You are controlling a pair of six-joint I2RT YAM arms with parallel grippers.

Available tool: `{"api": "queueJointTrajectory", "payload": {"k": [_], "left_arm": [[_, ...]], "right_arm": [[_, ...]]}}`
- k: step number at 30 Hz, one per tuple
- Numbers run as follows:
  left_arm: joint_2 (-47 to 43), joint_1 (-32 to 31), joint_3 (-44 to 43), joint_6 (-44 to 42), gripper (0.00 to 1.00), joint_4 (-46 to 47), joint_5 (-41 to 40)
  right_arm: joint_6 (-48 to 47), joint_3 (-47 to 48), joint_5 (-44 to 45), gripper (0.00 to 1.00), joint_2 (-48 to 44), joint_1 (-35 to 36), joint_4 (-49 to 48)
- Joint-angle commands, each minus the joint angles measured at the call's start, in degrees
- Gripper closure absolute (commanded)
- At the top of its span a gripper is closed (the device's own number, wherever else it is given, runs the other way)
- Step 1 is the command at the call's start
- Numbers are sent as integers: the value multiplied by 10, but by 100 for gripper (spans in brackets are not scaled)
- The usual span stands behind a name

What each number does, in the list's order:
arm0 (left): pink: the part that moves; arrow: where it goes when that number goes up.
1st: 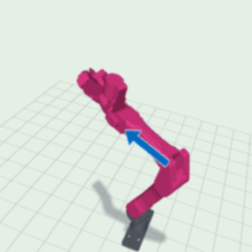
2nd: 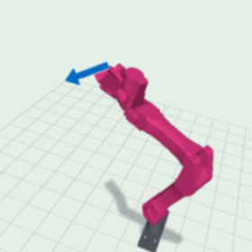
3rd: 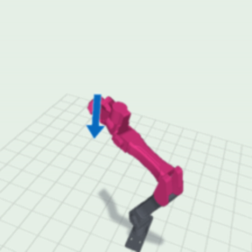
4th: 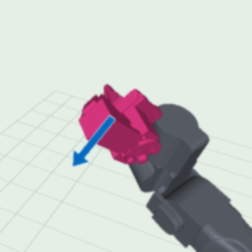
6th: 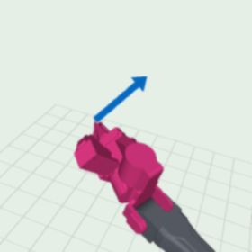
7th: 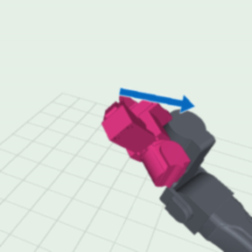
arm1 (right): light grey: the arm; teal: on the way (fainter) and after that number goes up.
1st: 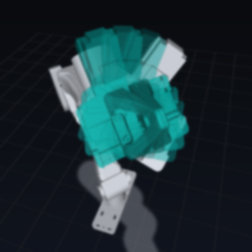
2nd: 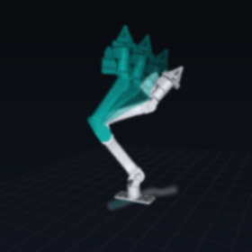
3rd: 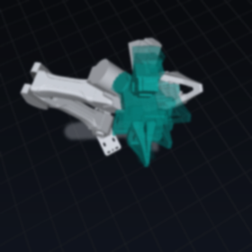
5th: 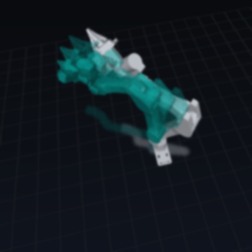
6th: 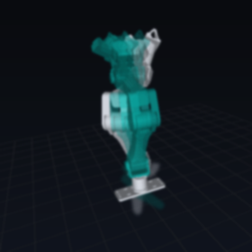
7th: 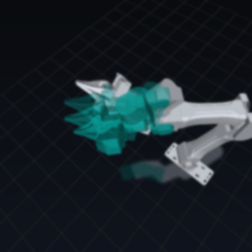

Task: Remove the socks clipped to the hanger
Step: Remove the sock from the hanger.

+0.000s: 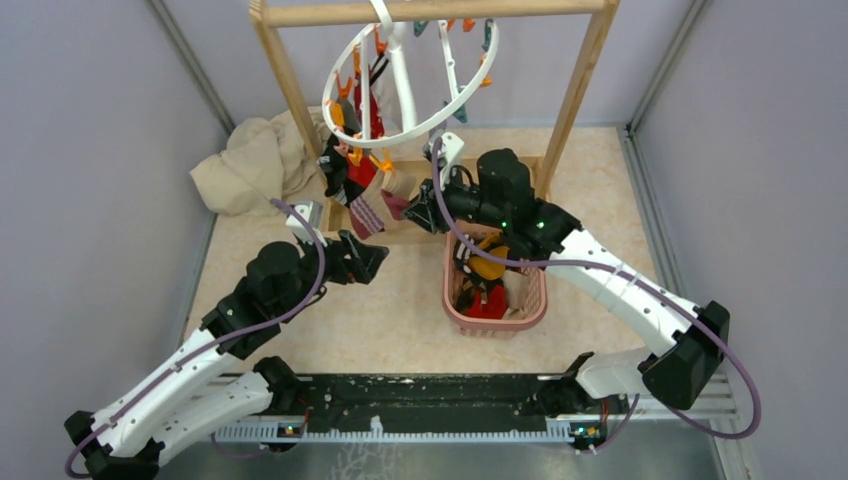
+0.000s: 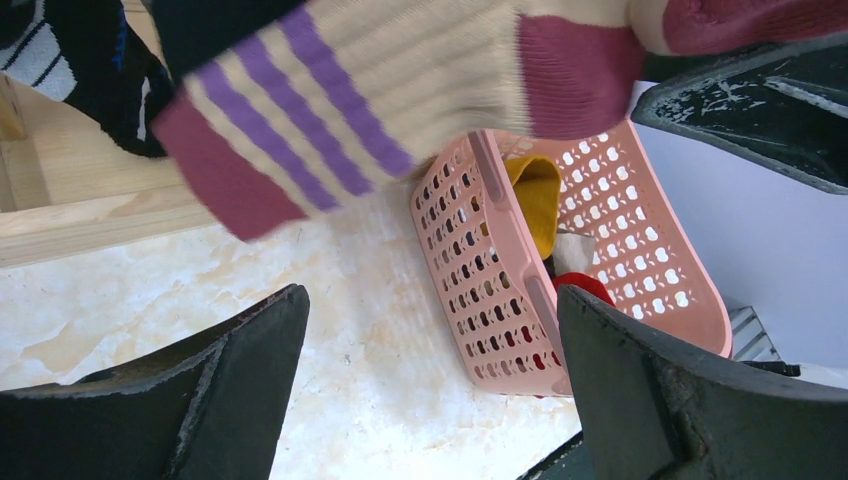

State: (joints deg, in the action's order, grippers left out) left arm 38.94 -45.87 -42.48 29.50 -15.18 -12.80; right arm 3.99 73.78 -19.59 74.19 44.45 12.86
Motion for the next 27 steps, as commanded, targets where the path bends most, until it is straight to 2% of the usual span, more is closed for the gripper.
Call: {"api": "queueJointTrajectory", "payload": {"k": [1, 11, 18, 21, 25, 26, 27], "left_arm": [[-4, 2, -3, -10, 1, 15, 7], [-5, 2, -6, -15, 1, 11, 5], [-3, 3, -7, -18, 1, 13, 6], [-2, 2, -6, -19, 1, 16, 7], [-2, 2, -5, -20, 1, 16, 6], [-2, 2, -4, -20, 1, 16, 5], [-3, 2, -3, -21, 1, 16, 6]], "right_arm": [[17, -1, -17, 67, -3, -4, -61], [45, -8, -57, 59, 40, -4, -117], [64, -23, -57, 59, 48, -3, -157], [70, -21, -55, 62, 51, -4, -171], [82, -14, -60, 75, 56, -3, -188], [85, -11, -61, 74, 59, -3, -191], [89, -6, -58, 68, 62, -4, -190]]}}
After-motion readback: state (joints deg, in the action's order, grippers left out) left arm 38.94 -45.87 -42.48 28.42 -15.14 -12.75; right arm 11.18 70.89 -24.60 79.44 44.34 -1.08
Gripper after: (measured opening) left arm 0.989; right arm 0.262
